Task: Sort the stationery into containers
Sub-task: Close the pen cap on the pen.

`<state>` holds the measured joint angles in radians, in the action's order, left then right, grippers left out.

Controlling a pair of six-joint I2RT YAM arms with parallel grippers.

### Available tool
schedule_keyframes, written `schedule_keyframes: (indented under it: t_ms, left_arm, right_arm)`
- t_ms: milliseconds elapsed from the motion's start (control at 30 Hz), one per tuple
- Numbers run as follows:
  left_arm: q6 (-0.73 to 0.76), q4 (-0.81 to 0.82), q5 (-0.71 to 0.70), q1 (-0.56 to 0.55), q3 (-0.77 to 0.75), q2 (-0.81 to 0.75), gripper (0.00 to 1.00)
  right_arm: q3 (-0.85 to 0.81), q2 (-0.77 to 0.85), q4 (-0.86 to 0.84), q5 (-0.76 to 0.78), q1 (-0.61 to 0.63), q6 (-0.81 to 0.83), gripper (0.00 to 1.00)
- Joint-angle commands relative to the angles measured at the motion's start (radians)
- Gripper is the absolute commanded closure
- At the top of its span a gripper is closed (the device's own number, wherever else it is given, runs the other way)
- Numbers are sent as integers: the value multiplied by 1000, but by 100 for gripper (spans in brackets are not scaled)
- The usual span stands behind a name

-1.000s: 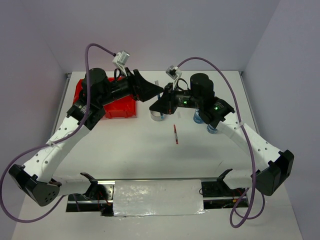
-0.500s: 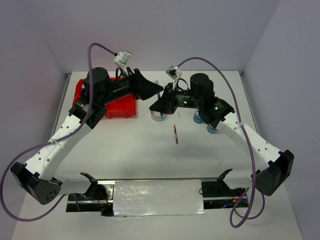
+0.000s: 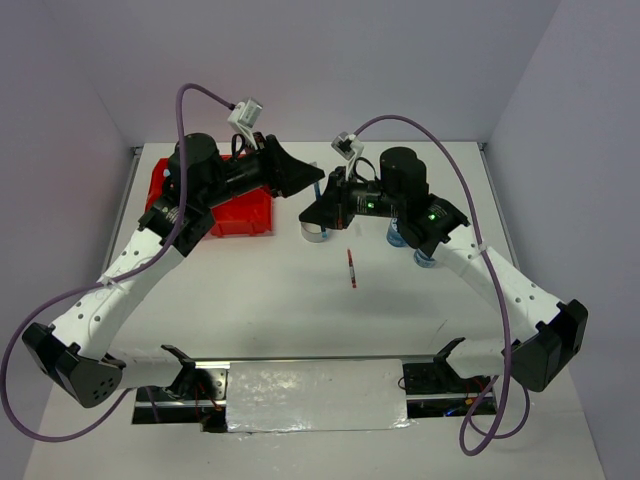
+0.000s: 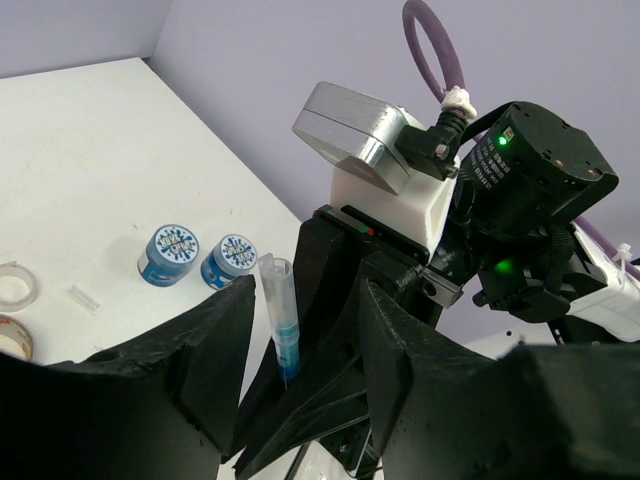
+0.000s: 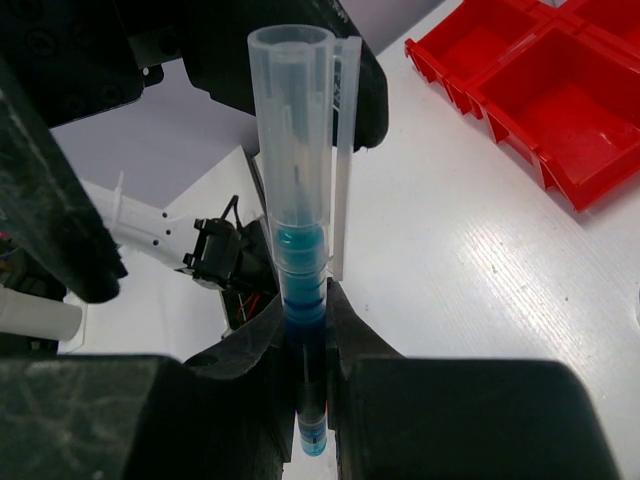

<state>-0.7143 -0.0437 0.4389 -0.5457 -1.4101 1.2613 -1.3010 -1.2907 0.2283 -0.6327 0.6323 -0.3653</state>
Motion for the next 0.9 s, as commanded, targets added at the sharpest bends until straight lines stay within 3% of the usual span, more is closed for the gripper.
schedule_keyframes:
  t_ms: [0,233,533,667,800,867]
  left_arm:
    - [24,56,0,4,-41,-5,43]
    - [18,61,-2,4,-26,-2,49]
    - [12,56,17,4,-18,13,67]
    - [15,51,23,4,-7,10,79]
    - [18,5,24,4,-10,13,100]
    - [6,-5,27,3,6,9,100]
  right_arm:
    - [-1,14,-18,-12,3,15,100]
    - [-7,11,-12,-12,9,19,100]
    - [-26,11,5,-12,20,26,100]
    - [-41,11,23,1,20,40,100]
    - [-55,13,32,21,20,55,100]
    - [-72,13,36,31,20,68,100]
